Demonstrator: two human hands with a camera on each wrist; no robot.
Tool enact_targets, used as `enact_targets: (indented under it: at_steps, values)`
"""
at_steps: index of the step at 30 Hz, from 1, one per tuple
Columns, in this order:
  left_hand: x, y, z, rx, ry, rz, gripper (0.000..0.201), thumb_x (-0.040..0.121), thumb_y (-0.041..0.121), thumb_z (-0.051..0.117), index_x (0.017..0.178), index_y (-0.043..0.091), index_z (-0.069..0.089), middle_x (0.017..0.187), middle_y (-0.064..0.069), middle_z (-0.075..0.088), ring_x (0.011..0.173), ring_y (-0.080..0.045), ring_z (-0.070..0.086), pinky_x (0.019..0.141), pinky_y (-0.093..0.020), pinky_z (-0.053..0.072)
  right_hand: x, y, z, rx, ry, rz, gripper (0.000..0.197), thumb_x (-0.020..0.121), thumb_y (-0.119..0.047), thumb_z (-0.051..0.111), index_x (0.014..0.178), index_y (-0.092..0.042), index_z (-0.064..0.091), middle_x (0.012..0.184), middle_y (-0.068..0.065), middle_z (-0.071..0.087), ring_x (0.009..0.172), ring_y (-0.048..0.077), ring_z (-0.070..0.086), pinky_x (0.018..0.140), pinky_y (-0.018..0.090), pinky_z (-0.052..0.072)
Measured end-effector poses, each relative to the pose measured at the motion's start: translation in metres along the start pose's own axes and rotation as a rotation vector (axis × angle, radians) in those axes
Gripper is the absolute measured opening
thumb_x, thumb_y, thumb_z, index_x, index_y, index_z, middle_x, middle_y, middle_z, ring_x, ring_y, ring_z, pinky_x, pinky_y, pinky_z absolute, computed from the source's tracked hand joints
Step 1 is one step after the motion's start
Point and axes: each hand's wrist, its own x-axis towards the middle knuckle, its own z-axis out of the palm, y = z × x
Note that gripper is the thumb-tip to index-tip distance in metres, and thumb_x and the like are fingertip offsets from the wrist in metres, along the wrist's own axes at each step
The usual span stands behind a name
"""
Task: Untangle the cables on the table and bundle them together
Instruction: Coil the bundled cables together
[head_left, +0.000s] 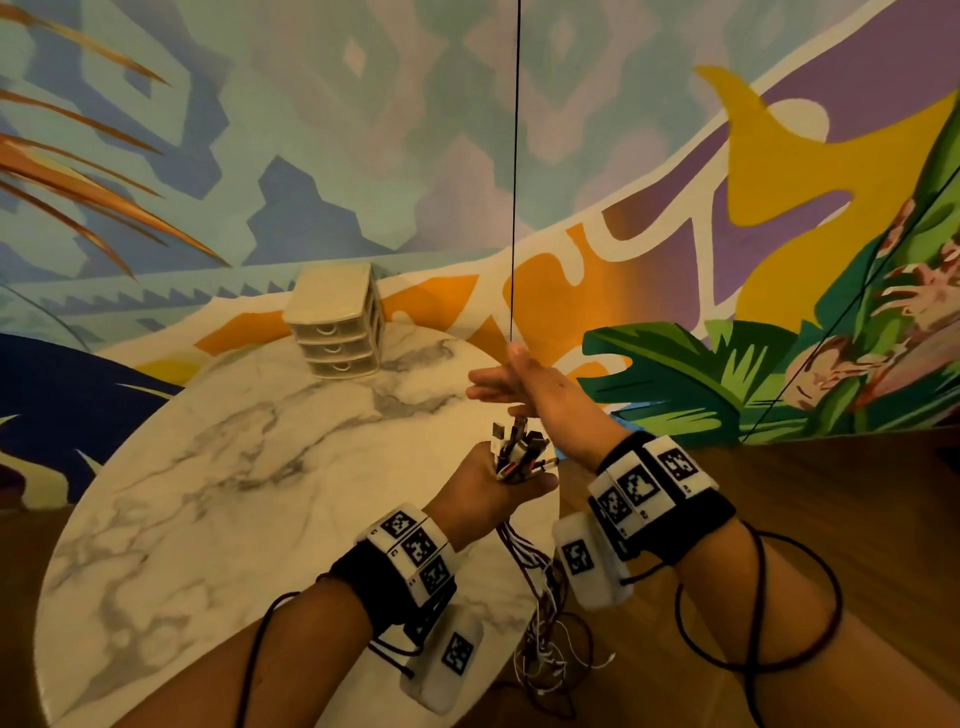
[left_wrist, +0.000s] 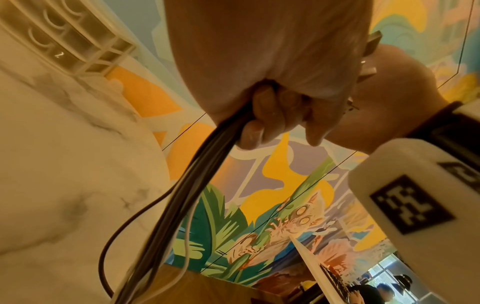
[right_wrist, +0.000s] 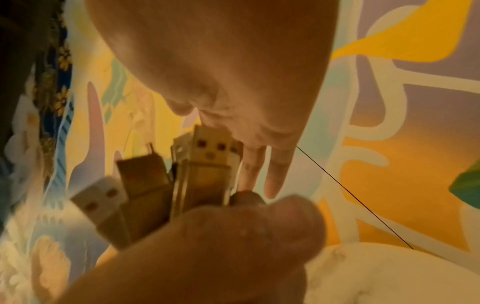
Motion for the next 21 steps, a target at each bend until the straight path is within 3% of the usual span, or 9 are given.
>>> enact_targets:
  at_steps: [2,3,6,8,11,13,16,18,21]
  values:
    - [0.002,-0.001,0.002,0.007,0.013,0.009,0.007,0.083,0.008,0.069,0.082,0.010,0.062,0.062,0.013,0.059,0.061,-0.002,0.055,0.061,-0.021,0.040,-0.002,0.001,0.009,-0.102,-0.052,0.034,0.066,0.094,-0.061,0.024,0.115,-0.015,0.067,0.111,0.000,0.070,0.108,0.009,0.061,0.105,0.035,0.036]
    - [0.002,-0.003,0.002,0.016,0.029,0.011,0.014,0.082,0.008,0.070,0.094,0.011,0.064,0.078,0.011,0.066,0.079,-0.005,0.063,0.068,-0.022,0.044,-0.002,0.002,0.014,-0.217,-0.061,0.022,0.060,0.096,-0.056,0.028,0.112,-0.015,0.068,0.110,0.000,0.070,0.107,0.010,0.061,0.104,0.035,0.037]
    - [0.000,-0.006,0.004,0.184,0.074,0.087,0.043,0.082,0.002,0.068,0.123,0.001,0.053,0.116,-0.008,0.059,0.114,-0.018,0.052,0.093,-0.030,0.043,-0.002,0.006,0.022,-0.641,-0.054,-0.062,0.046,0.102,-0.041,0.031,0.106,-0.017,0.070,0.113,-0.001,0.069,0.105,0.015,0.059,0.097,0.035,0.042]
    - [-0.002,-0.012,0.005,0.164,0.072,0.084,0.043,0.082,0.001,0.067,0.123,-0.001,0.052,0.114,-0.006,0.060,0.116,-0.020,0.053,0.090,-0.023,0.045,-0.002,0.010,0.022,-0.635,-0.068,-0.022,0.046,0.102,-0.041,0.031,0.106,-0.017,0.070,0.113,0.002,0.068,0.101,0.016,0.059,0.093,0.033,0.044]
    - [-0.009,0.002,0.003,-0.030,0.041,0.060,0.031,0.083,0.001,0.067,0.109,0.016,0.060,0.094,0.010,0.064,0.093,-0.002,0.063,0.072,-0.012,0.047,-0.005,0.010,0.019,-0.147,-0.078,0.047,0.053,0.099,-0.048,0.031,0.106,-0.011,0.068,0.106,0.010,0.069,0.094,0.021,0.062,0.090,0.033,0.046]
    - [-0.009,0.006,-0.003,-0.098,0.044,0.045,0.023,0.083,0.001,0.067,0.088,0.023,0.063,0.073,0.005,0.063,0.065,-0.005,0.060,0.059,-0.016,0.045,-0.007,0.008,0.013,0.070,-0.020,0.028,0.051,0.099,-0.045,0.030,0.105,-0.011,0.067,0.102,0.011,0.070,0.089,0.017,0.064,0.087,0.030,0.049]
    - [-0.010,0.010,-0.009,-0.140,0.067,-0.005,0.029,0.085,0.006,0.066,0.061,0.010,0.051,0.046,-0.005,0.043,0.040,-0.017,0.039,0.047,-0.024,0.033,-0.014,0.007,0.008,0.018,0.197,-0.138,0.023,0.098,-0.023,0.048,0.090,-0.012,0.066,0.086,0.000,0.066,0.078,0.005,0.060,0.074,0.022,0.047]
    - [-0.007,0.006,-0.012,-0.217,0.083,-0.040,0.021,0.085,0.006,0.065,0.071,0.000,0.051,0.045,-0.005,0.038,0.039,-0.018,0.034,0.046,-0.025,0.030,-0.020,0.007,0.007,-0.101,0.282,-0.255,0.008,0.087,-0.010,0.061,0.080,-0.013,0.064,0.082,-0.002,0.062,0.075,0.005,0.057,0.069,0.021,0.045]
    - [-0.005,0.002,-0.014,-0.365,0.115,-0.049,0.014,0.083,0.003,0.061,0.073,0.007,0.052,0.047,-0.001,0.031,0.040,-0.015,0.028,0.044,-0.023,0.025,-0.026,0.011,0.005,-0.340,0.232,-0.368,0.008,0.077,-0.014,0.074,0.080,-0.018,0.067,0.087,-0.003,0.058,0.081,0.007,0.053,0.070,0.020,0.044]
